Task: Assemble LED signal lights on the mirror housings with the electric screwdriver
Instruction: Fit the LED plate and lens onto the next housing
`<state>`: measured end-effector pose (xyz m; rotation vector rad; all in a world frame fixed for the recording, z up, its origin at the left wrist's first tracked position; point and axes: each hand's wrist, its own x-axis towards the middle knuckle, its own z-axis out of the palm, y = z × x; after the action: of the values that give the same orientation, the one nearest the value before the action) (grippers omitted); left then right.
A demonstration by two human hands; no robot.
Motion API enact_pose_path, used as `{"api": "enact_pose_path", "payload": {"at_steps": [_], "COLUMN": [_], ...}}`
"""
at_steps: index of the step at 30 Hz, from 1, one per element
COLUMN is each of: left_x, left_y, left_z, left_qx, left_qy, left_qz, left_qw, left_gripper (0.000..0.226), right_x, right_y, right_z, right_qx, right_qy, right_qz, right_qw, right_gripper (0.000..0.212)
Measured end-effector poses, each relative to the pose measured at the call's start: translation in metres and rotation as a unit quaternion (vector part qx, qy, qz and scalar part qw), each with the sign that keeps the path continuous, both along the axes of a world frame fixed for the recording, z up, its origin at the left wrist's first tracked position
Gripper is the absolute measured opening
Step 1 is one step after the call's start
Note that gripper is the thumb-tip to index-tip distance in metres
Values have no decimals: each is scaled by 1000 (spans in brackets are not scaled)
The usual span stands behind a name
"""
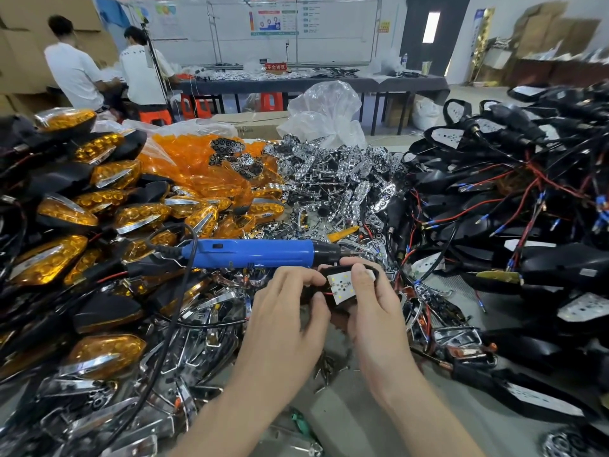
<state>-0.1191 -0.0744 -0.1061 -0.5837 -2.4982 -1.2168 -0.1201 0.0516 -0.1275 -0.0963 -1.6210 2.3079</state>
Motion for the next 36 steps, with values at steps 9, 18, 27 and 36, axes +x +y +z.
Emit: {"api": "enact_pose_path", "payload": {"at_steps": [9,18,27,36], "left_x": [-3,-4,-4,0], "left_y": [3,5,5,0], "left_z": [6,6,0,-2], "left_qx": [151,165,162,57], "left_qy": [-125,-147,-112,44], "left_qz": [-6,-13,-29,3], "left_qw": [981,975,980,997], "left_gripper": [34,38,34,16], "right_x": [2,4,3,5], "right_y": [-4,-4,0,-1], "right_z": [-1,1,2,6], "right_qx": [42,59,36,-88], "right_qy": [32,44,35,20], "right_qz": [-10,3,29,56], "right_qw": [999,997,998,994], "right_gripper": [24,24,25,22]}}
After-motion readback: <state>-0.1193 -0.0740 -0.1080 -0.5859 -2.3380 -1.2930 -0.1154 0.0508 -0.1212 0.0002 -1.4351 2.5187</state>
